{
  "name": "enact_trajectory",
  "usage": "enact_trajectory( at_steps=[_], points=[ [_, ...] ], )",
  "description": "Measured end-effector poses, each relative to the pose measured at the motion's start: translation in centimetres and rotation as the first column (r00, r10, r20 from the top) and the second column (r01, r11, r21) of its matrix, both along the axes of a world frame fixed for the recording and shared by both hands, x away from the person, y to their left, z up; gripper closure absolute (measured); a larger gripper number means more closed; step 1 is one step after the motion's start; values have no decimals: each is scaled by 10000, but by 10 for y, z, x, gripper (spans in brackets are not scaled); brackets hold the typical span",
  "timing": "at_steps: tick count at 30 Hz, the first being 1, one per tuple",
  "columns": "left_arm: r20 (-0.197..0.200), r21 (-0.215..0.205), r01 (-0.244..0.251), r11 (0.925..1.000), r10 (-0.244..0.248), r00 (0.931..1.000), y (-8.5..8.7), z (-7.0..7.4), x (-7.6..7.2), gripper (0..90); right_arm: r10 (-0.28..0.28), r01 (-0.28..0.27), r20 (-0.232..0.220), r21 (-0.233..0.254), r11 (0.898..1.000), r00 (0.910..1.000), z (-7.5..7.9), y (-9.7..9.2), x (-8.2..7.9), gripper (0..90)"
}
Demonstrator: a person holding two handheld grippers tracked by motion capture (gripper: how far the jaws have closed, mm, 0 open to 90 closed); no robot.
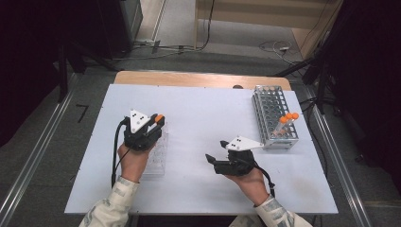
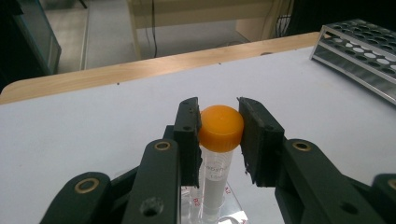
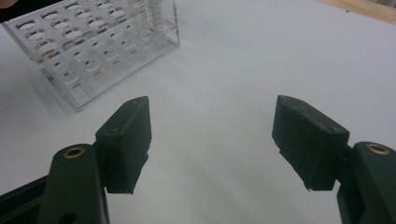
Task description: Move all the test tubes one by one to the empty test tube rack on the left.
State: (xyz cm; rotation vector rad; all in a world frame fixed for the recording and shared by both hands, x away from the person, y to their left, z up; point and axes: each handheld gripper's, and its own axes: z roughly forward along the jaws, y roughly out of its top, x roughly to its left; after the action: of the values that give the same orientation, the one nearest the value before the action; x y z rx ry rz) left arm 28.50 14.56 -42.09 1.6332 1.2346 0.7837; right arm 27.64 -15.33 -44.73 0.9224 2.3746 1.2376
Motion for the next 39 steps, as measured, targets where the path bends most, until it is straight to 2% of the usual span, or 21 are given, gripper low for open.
enact_trajectory(
  at_steps=[11, 15, 21, 26, 29, 32, 39],
  points=[
    [-7, -98, 43, 9999, -43, 10000, 0, 0, -1, 651, 16, -16, 13, 1, 10000, 10000, 0, 0, 0, 272],
    [44, -265, 51, 9996, -49, 10000, 0, 1, -2, 620, -60, 60, -15, 50, 10000, 10000, 0, 0, 0, 273],
    [127, -530, 31, 9986, -25, 9999, 0, 4, -4, 507, -107, 107, 19, 63, 9999, 9999, 1, -2, 1, 273],
    [58, -853, 85, 9963, -81, 10000, -2, 7, -5, 321, -296, 295, 137, 103, 9995, 9995, 3, -7, 2, 278],
    [142, -848, 111, 9963, -100, 9998, -4, 9, -6, 250, -453, 451, 157, 179, 9988, 9988, 4, -13, 4, 278],
    [192, -828, 137, 9965, -122, 9997, -5, 11, -8, 218, -622, 618, 171, 232, 9978, 9979, 6, -19, 6, 278],
    [316, -924, 162, 9956, -133, 9994, -7, 13, -10, 217, -1189, 1174, 289, 490, 9919, 9925, 12, -40, 11, 280]
  ],
)
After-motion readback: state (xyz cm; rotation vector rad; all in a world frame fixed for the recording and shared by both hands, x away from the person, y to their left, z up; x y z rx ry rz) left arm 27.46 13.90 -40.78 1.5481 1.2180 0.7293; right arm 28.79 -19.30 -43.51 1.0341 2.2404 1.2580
